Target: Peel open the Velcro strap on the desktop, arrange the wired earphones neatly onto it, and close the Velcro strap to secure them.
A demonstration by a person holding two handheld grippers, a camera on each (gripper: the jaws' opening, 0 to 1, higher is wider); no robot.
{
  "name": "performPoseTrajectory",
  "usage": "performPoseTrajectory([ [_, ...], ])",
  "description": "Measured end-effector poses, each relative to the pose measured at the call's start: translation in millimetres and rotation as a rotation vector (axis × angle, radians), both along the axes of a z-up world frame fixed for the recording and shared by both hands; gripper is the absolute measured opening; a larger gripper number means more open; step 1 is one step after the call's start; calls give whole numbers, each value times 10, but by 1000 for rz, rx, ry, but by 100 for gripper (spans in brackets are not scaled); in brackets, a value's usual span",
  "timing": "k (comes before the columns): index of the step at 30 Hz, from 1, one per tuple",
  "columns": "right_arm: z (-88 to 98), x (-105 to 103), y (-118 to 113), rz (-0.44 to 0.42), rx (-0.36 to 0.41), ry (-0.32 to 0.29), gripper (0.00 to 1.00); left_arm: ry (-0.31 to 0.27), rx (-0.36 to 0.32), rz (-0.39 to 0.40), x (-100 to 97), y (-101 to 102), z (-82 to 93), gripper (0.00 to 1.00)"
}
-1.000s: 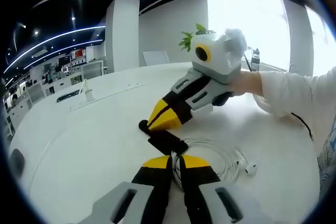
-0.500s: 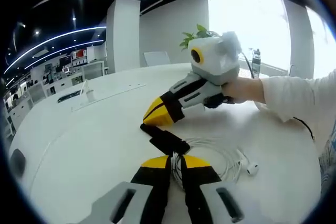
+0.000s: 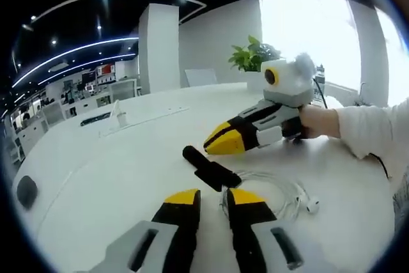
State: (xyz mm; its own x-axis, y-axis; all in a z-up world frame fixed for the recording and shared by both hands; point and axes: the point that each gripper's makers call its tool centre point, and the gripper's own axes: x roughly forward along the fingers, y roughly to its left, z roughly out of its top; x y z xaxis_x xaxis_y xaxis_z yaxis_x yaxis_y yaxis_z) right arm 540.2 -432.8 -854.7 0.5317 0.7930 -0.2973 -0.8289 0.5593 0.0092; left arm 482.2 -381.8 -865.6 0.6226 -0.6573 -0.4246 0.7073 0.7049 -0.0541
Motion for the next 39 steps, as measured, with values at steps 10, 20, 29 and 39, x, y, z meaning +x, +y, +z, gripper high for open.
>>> performPoseTrajectory([
  [10,62,-237,-45,-4,16,-7,20,-13,-14,24,17,12,26,27],
  [20,113,-392,-118,-15,62,6,33,-10,-57,25,-57,-93,67,34],
  [29,123,-475,-271,-37,62,-7,35,-22,-104,44,-121,-148,121,47],
  [39,184,-609,-452,-80,97,-21,44,-39,-127,99,-287,-135,160,60],
])
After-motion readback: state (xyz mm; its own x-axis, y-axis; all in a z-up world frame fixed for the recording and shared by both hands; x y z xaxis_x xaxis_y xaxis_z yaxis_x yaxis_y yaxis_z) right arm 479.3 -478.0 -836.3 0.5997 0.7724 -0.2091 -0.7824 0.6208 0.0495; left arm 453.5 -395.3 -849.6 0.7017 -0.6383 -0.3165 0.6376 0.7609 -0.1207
